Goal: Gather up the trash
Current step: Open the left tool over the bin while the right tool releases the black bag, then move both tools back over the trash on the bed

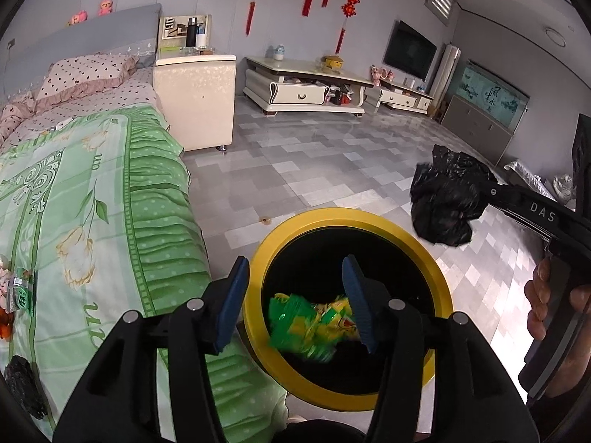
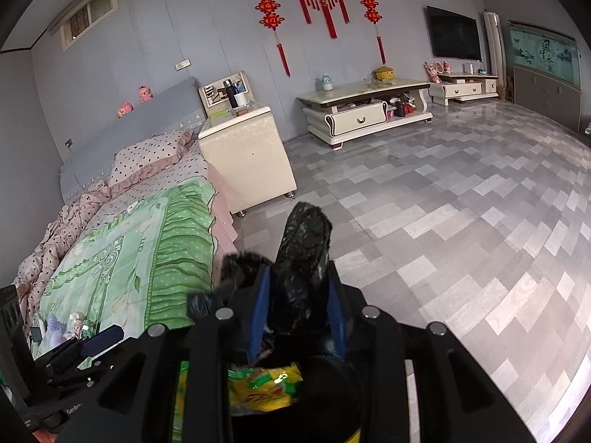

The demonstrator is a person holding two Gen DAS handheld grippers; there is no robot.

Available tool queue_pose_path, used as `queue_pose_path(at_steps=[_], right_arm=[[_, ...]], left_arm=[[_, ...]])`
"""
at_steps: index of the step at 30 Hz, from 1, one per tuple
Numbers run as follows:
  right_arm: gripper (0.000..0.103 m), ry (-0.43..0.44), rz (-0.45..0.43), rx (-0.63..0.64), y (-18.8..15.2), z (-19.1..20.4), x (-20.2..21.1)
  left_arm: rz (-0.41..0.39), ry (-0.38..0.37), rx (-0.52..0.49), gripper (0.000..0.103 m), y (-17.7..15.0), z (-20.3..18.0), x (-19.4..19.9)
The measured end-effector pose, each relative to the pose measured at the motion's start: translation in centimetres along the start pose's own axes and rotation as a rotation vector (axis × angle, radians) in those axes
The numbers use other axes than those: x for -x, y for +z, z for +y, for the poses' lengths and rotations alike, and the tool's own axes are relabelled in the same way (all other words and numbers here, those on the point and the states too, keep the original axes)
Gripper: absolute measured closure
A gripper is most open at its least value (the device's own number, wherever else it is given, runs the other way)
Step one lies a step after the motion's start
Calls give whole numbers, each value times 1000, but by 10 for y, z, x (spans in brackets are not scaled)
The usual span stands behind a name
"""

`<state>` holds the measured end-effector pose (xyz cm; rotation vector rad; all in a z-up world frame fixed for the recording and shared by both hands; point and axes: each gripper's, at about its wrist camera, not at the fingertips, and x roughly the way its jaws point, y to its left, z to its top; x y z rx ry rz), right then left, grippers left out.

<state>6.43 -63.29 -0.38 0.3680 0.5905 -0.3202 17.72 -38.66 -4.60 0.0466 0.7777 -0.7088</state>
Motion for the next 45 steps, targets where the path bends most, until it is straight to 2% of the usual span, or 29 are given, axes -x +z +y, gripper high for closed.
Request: queue_pose_path(at_steps=[2, 9, 16, 23, 33, 39, 45], right_arm=[[60, -2, 6, -4, -1, 0, 0], [57, 6, 9, -9, -2, 6, 6], [45, 52, -12, 18, -4, 30, 18], [32, 130, -43, 71, -8, 72, 32], [18, 250, -60, 181, -13, 159, 45], [17, 349, -39, 241, -25, 212, 44], [17, 419, 22, 306, -45, 264, 30]], left_arm=[[-5, 6, 4, 46, 1, 2, 4], [-43, 37, 24, 28, 0, 16, 25], [-124, 125, 27, 13, 0, 43, 64], [-189, 219, 44, 9, -2, 78, 111], [-241, 370, 116, 9, -18, 152, 170], [-231, 469, 178, 9, -39, 208, 194], [-203, 558, 250, 9, -68, 263, 213]])
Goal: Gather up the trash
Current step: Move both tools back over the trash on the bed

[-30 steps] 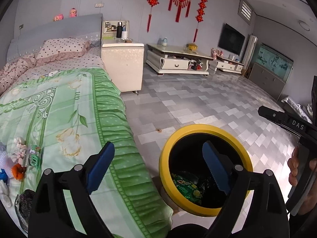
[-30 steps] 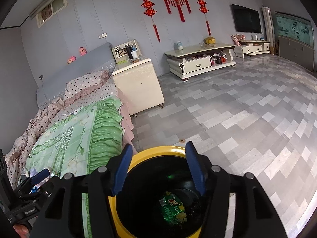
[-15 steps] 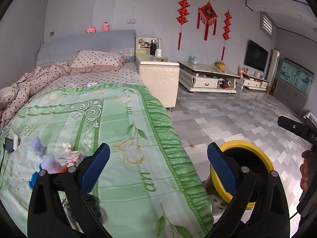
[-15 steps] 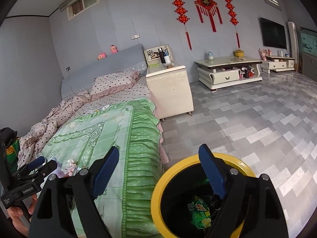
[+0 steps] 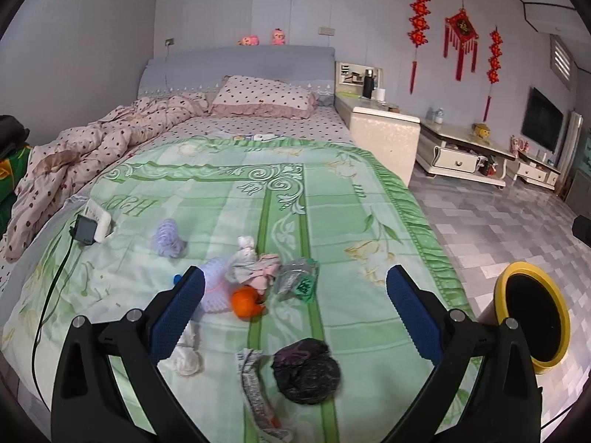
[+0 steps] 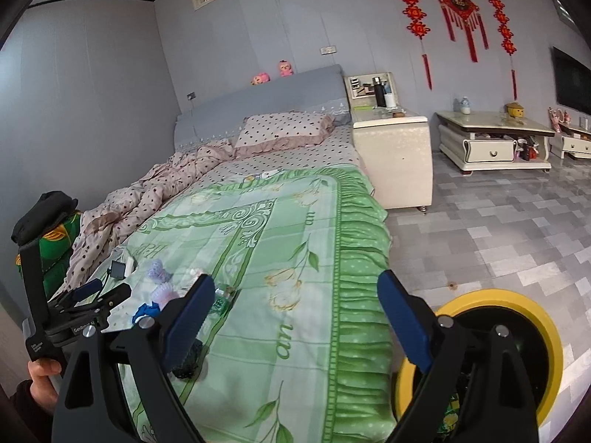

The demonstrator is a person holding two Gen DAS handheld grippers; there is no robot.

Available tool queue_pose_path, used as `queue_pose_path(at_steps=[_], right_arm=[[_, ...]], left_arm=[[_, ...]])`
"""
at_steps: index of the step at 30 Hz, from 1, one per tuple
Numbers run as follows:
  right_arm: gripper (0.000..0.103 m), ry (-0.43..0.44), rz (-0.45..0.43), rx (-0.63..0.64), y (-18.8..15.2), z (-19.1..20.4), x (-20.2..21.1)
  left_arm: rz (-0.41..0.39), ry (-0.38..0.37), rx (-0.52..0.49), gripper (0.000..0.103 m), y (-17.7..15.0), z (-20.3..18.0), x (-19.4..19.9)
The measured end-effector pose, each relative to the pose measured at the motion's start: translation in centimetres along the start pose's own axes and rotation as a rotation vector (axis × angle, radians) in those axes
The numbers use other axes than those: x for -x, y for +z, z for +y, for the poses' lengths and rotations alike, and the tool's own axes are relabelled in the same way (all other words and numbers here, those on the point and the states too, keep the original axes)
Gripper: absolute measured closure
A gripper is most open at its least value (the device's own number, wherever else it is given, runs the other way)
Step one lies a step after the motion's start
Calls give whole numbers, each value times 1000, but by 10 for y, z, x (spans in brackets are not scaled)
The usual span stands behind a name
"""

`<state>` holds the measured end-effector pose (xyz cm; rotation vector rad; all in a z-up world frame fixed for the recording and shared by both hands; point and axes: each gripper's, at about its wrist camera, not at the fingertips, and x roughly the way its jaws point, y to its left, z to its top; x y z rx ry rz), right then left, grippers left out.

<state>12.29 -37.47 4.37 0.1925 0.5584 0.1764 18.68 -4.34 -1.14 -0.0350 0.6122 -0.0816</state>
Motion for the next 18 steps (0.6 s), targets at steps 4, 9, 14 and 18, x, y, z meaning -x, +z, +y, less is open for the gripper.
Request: queue_pose_path(at_steps=[4, 9, 14, 18], right_arm=[[17, 40, 38, 41, -9, 27, -22], [17, 84, 104, 82, -25, 56, -51], [17, 120, 190, 122, -48, 83, -86], [17, 148, 246, 151, -64, 102, -109]], left_arm=[[29, 54, 36, 9, -14, 36, -8], [70, 112, 82, 9, -35, 74, -22], [111, 153, 127, 9, -55, 103, -35], [148, 171, 154, 9, -70, 121, -47]])
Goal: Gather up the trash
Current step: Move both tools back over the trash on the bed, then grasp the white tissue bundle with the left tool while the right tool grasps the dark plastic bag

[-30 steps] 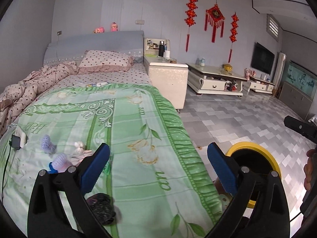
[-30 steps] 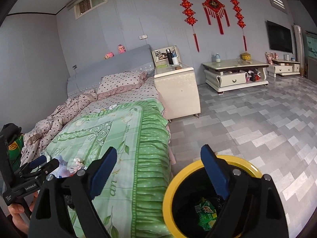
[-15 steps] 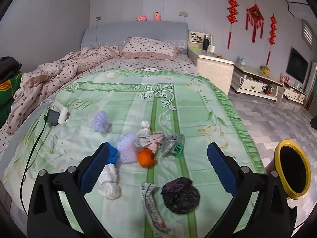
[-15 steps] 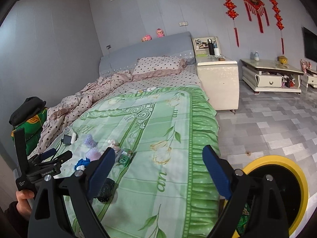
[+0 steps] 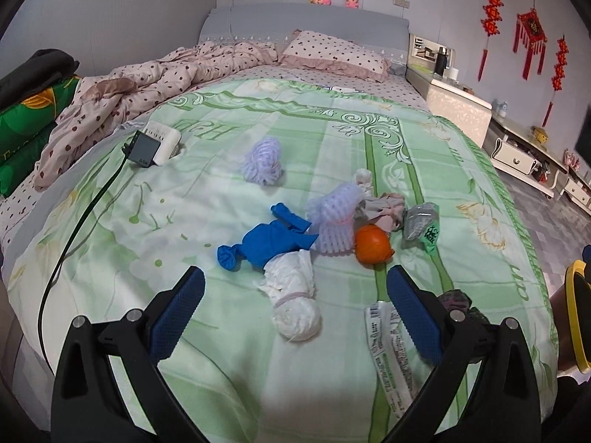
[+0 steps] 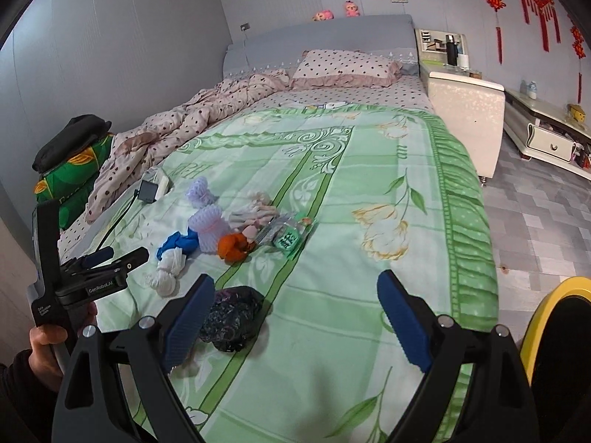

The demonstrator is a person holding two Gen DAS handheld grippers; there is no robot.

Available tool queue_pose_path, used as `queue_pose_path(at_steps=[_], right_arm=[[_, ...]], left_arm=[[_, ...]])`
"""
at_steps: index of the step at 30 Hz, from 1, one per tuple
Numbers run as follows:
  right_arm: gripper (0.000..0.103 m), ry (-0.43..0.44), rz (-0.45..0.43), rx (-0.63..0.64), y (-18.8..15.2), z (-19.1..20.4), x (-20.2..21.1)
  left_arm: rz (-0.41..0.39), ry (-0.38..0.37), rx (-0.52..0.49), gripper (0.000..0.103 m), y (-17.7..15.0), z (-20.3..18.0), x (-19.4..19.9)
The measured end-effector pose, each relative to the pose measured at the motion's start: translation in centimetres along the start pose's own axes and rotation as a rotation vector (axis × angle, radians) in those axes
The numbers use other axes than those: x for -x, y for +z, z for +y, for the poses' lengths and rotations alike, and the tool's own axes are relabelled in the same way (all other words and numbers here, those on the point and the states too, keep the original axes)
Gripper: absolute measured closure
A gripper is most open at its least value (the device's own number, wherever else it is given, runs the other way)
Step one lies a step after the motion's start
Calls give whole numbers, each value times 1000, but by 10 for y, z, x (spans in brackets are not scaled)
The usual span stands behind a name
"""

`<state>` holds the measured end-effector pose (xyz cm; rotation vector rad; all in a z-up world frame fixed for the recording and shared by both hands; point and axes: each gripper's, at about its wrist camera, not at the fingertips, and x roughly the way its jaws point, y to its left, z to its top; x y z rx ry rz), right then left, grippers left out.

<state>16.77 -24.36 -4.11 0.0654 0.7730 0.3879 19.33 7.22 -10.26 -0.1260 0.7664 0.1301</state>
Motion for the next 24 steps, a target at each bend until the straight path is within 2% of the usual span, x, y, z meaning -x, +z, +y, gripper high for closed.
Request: queue_pose_path(at_steps=[9, 20, 24], right_arm=[[17, 36, 96, 56, -11, 29, -49], [18, 69, 179, 81, -22, 45, -93], [24, 74, 216, 91, -26, 48, -108]], left_arm=[[42, 13, 37, 9, -8, 20, -27], [86, 2, 17, 11, -9, 11, -60], [129, -12, -4, 33, -15, 6, -75]])
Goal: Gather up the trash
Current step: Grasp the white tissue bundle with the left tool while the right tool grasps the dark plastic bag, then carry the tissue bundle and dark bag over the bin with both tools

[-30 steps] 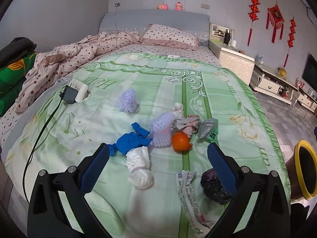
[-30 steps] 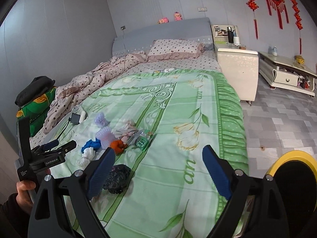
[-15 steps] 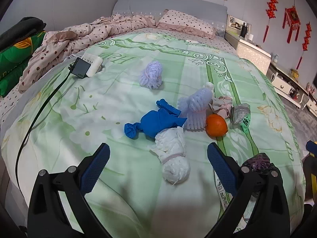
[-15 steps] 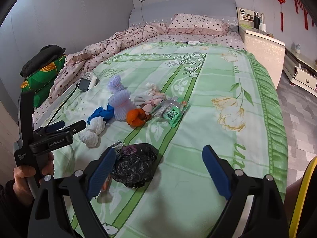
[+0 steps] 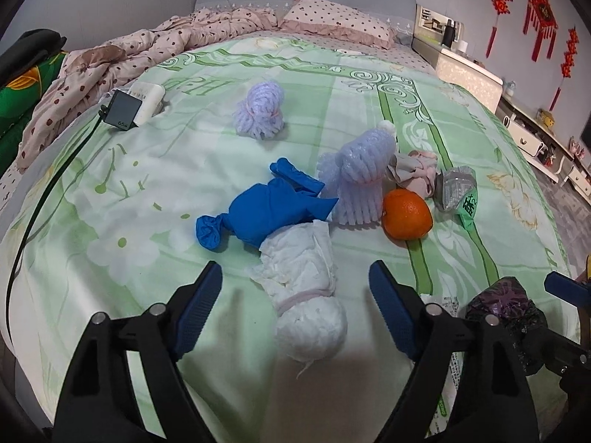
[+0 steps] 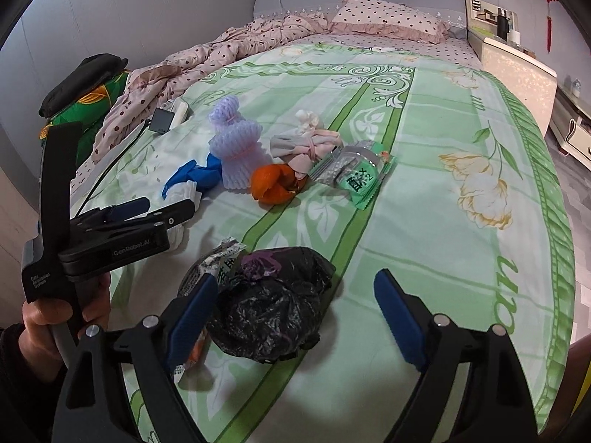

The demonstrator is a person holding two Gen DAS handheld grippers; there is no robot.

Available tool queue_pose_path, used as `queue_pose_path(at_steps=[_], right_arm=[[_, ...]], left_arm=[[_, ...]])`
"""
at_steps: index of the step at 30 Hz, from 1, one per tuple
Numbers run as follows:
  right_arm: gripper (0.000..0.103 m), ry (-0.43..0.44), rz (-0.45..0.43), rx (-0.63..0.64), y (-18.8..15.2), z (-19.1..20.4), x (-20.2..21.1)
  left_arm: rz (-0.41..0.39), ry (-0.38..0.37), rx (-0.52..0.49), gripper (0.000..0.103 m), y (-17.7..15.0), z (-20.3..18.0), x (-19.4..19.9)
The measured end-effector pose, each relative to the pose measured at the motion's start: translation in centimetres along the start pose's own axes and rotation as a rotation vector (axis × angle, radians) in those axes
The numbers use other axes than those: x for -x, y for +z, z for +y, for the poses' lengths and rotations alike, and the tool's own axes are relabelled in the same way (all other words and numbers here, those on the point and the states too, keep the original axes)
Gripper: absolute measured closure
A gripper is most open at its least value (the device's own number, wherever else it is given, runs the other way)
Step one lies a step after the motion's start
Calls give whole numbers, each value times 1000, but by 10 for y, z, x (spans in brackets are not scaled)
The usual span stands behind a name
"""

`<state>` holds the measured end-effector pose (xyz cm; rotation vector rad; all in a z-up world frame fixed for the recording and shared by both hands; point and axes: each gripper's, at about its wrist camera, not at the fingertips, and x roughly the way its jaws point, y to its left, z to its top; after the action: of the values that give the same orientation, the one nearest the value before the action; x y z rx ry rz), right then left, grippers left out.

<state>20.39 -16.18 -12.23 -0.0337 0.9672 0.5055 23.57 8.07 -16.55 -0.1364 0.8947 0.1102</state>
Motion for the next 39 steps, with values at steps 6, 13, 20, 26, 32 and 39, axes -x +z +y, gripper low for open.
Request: queue_pose_path(at_steps=[6, 13, 20, 26, 32, 39], right_arm=[[33, 15, 36, 15, -2, 6, -15], [66, 33, 33, 57, -2, 15, -19], [70, 31, -5, 43, -3, 11, 0], [70, 25, -72, 36, -4, 7, 38], [70, 22, -138, 13, -7, 0, 75], [70, 26, -246, -26, -5, -14, 128]], left_arm=[[57, -13, 2, 65, -2, 1, -20], [37, -52, 22, 70, 0, 6, -16], [-16, -92, 17, 70, 0, 6, 6], [-51, -101, -6, 70, -4, 0, 29], [-85, -110, -6, 70, -2, -6, 57], [-167, -125, -45, 70, 10, -30, 110]])
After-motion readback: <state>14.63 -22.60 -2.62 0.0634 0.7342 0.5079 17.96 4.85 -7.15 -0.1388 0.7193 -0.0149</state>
